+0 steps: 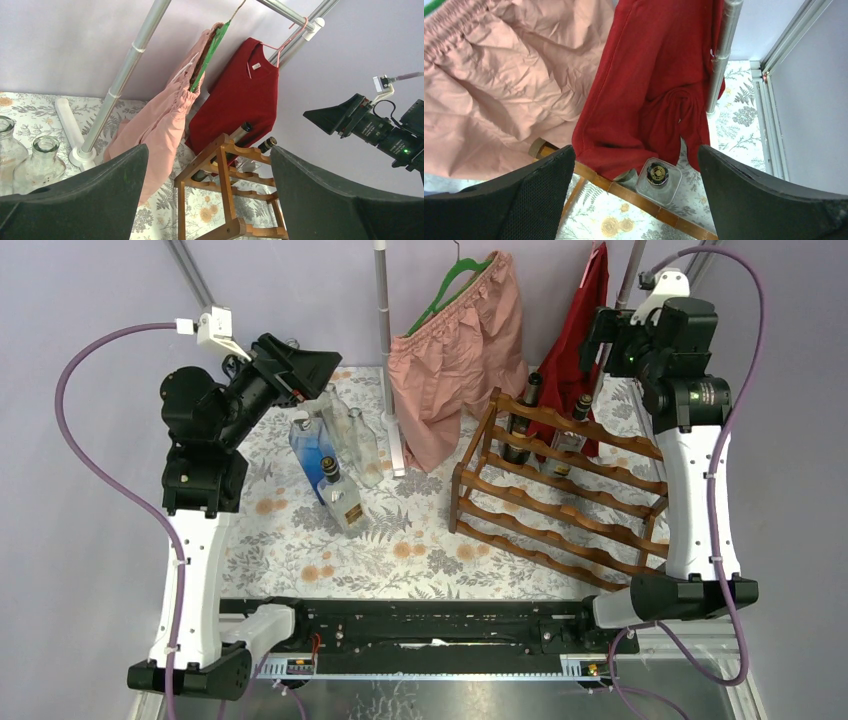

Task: Put the wine bottle on the wine rack
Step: Pick up the wine bottle from the center of the board.

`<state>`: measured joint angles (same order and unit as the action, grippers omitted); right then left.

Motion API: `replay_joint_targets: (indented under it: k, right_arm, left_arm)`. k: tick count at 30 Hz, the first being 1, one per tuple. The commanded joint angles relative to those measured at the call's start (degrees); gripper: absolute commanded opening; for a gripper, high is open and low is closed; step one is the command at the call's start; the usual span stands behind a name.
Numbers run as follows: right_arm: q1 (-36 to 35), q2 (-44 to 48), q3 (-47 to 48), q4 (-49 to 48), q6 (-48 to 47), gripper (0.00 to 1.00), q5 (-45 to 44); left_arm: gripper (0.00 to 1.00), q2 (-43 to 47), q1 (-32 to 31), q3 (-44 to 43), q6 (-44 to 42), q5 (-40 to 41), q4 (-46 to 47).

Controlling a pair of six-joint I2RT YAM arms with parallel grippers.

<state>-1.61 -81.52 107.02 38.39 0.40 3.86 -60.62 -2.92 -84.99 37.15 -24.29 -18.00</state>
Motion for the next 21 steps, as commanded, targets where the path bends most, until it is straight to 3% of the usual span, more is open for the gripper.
replay_joint_targets:
  k: [1, 4, 10, 13, 21]
  right_arm:
    - [1.85, -0.66, 4.76, -0.3, 4.61, 1.0, 3.92]
    - [2.57, -0.98, 5.61, -1.2, 3.81, 1.0, 8.49]
    - [2.9, 2.25, -0.73, -7.87, -6.98, 1.0, 30.88]
    - [2.17, 0.88, 0.49, -3.19, -15.17, 1.0, 39.18]
    - [-11.56, -9.42, 13.21, 12.79, -30.75, 1.0, 27.55]
  left_arm:
    - [0.99, 1.16, -1.07, 0.49, -0.23, 3.01, 2.93]
    - [0.99, 0.84, -1.43, 0.66, 0.16, 3.11, 4.05]
    - [0.99, 1.32, -1.76, 4.4, 2.75, 4.74, 8.25]
    - [0.99, 1.77, -1.79, 6.5, 3.38, 5.88, 9.77]
    - [0.99, 1.6, -1.72, 7.58, 4.23, 8.32, 10.32]
